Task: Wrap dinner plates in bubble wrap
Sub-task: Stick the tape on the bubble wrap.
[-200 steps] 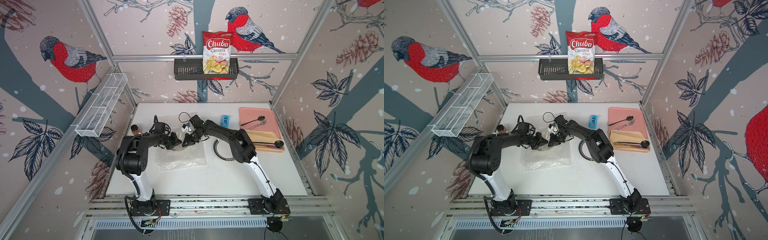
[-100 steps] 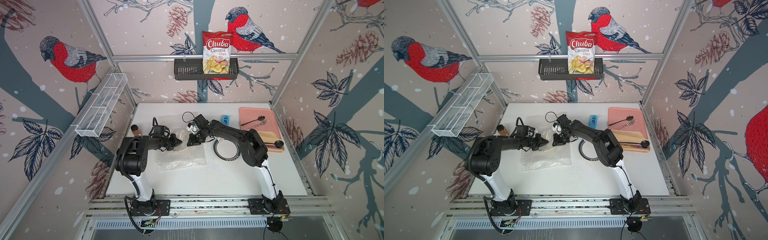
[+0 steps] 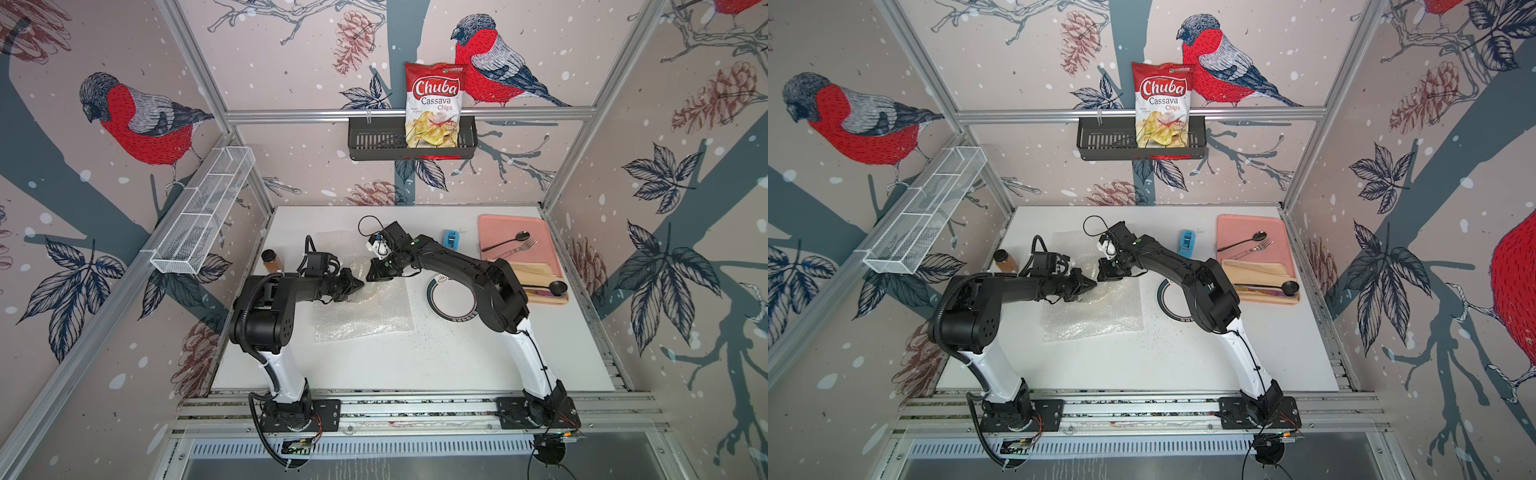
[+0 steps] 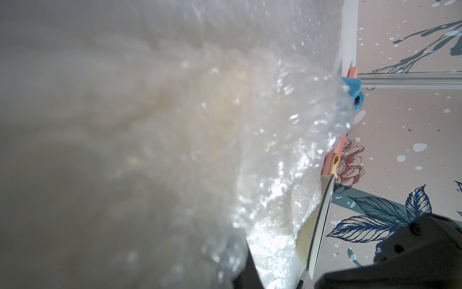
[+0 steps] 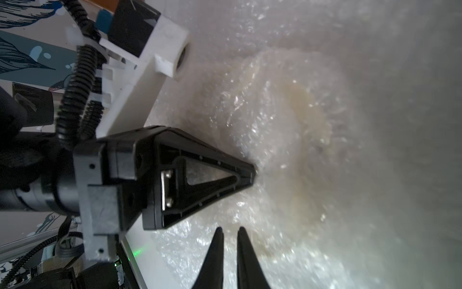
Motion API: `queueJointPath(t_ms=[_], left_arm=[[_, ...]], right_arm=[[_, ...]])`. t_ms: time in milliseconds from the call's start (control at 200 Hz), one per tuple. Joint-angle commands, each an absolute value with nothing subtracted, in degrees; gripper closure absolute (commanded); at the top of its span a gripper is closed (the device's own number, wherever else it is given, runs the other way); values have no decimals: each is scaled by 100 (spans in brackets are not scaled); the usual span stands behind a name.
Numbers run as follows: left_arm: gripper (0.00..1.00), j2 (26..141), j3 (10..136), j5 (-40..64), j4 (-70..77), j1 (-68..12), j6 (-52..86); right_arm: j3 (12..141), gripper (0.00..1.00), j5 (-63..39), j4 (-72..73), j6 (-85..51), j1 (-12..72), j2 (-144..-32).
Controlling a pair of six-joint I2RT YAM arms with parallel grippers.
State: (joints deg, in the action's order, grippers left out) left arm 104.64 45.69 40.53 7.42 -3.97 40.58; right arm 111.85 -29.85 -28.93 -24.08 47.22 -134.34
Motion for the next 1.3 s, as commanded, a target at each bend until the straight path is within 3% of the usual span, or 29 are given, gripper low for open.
queueJointPath(t_ms=[0, 225, 495, 871, 1296], left_arm=[[100, 10580, 4448, 3208, -448, -422, 4108], [100, 10582, 4425, 3200, -445, -424, 4137], [100, 10600, 4423, 3199, -439, -422, 4152], [100, 10610, 4439, 3225, -450, -421, 4114], [100, 10567, 4392, 3246, -448, -415, 4108]], right_arm=[[11369, 90, -3129, -2629, -2628, 4721, -13666], [11402, 93, -3065, -2671, -2647, 4685, -14032], [10486, 94, -2894, -2533, -2465, 4693, -13622], [9916, 94, -1772, -2777, -2107, 4835, -13063], [10878, 93, -2252, -2505, -2333, 4792, -13322]])
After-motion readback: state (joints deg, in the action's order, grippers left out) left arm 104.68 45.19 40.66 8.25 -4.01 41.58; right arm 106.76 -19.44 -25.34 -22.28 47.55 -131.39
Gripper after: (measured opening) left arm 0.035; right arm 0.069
